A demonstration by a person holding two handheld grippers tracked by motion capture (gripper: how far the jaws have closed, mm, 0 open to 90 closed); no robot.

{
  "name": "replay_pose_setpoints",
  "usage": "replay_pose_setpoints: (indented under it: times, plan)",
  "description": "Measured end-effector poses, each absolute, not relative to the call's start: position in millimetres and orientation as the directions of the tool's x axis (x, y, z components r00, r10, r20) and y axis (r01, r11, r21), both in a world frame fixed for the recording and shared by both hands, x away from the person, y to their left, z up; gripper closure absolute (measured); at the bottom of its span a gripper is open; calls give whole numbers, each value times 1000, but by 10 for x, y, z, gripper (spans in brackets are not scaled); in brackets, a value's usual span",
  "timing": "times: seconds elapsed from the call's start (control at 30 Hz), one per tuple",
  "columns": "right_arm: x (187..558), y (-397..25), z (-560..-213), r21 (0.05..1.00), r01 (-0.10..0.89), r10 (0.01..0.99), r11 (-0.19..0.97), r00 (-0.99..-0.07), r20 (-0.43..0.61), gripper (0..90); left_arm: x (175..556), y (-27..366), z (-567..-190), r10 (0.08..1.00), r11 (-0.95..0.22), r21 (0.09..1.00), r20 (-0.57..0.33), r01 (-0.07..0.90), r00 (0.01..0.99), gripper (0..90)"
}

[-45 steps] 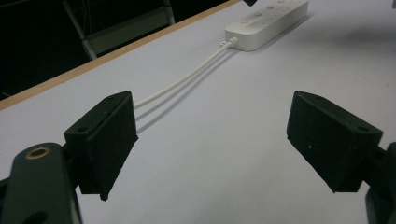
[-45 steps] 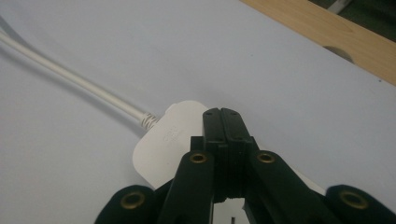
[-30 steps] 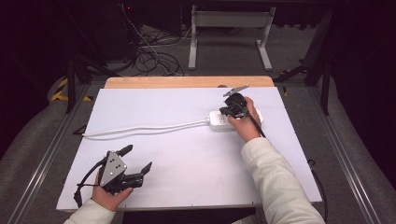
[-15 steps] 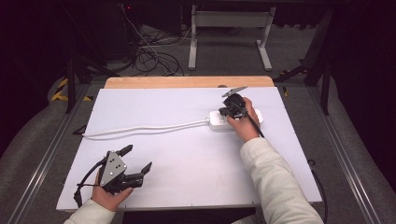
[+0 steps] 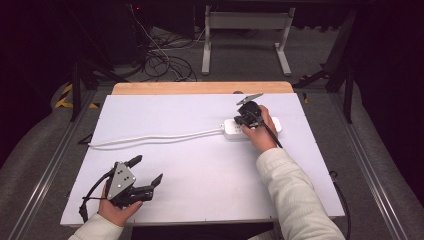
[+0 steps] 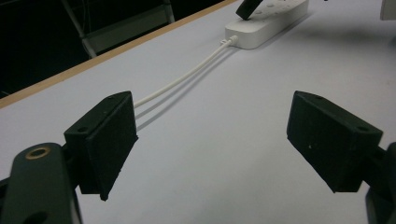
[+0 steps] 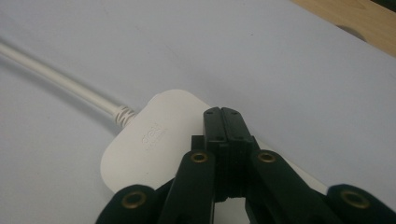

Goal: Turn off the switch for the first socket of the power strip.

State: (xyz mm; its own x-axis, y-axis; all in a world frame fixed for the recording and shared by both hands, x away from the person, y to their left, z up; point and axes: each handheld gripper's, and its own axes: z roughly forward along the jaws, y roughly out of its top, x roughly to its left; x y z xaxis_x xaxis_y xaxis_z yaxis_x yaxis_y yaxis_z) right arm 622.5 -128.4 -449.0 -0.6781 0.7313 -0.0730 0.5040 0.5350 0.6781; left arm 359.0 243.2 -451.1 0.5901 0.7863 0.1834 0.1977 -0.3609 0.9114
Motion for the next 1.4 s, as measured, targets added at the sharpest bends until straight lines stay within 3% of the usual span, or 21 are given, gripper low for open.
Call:
replay_pose_setpoints:
  times: [1.4]
  plan:
    - [6210,-1259,-4501,673,532,756,514,-651,-63,900,3587,2421,-4513,789,-357,910,172,211,589,162]
